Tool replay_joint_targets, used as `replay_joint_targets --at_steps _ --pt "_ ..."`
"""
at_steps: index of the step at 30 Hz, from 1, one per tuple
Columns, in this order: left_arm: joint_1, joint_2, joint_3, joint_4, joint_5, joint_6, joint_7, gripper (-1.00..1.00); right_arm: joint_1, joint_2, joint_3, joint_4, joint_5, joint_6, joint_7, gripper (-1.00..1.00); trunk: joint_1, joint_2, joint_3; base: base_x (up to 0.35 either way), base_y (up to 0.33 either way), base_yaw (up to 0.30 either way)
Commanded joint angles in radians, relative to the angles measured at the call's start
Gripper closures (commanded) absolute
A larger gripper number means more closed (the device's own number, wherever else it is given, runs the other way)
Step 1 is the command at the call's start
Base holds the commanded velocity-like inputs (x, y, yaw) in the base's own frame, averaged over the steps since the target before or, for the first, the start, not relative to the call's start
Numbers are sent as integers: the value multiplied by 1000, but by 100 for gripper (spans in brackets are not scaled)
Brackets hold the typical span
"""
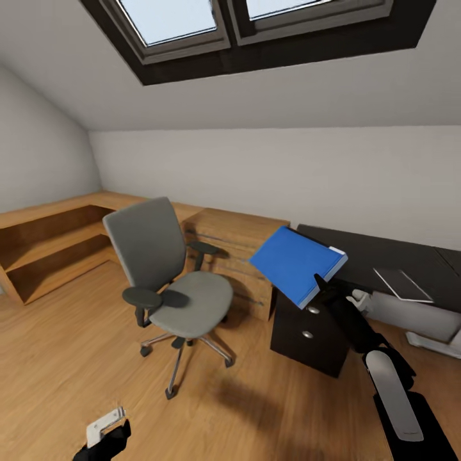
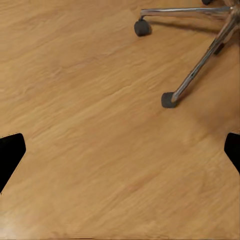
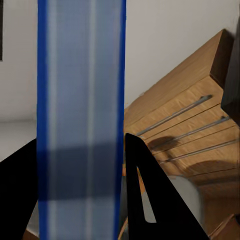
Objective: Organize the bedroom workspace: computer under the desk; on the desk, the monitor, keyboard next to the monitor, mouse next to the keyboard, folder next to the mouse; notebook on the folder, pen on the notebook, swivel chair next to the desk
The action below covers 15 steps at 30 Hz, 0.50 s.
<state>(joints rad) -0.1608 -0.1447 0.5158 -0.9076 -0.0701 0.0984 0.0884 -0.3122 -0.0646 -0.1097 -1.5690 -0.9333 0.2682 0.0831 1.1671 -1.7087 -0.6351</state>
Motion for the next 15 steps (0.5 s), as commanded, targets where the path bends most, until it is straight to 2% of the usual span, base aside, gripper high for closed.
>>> replay_joint_targets --at_steps 1,4,5,6,10,15 --pt "0 0 2 35 -24 -23 1 -100 -1 0 -1 0 -7 6 3 100 -4 7 2 0 0 -295" --pt "0 4 -1 207 -93 -118 5 -100 -1 0 0 0 -7 6 2 100 -16 28 12 0 0 -296" --pt "1 9 -2 280 -130 -172 6 -100 -1 1 1 0 -6 6 0 100 -19 35 15 0 0 -297" --pt "1 10 -2 300 -143 -192 7 -100 -1 2 2 0 -6 6 -1 100 -23 42 18 0 0 -297" --pt "1 18 -2 335 -159 -218 6 -100 -1 4 3 0 -4 6 -2 100 -39 70 30 0 0 -297" --pt "1 29 -1 376 -160 -221 4 -100 -1 5 8 0 -4 6 -3 100 -58 105 43 0 0 -260"
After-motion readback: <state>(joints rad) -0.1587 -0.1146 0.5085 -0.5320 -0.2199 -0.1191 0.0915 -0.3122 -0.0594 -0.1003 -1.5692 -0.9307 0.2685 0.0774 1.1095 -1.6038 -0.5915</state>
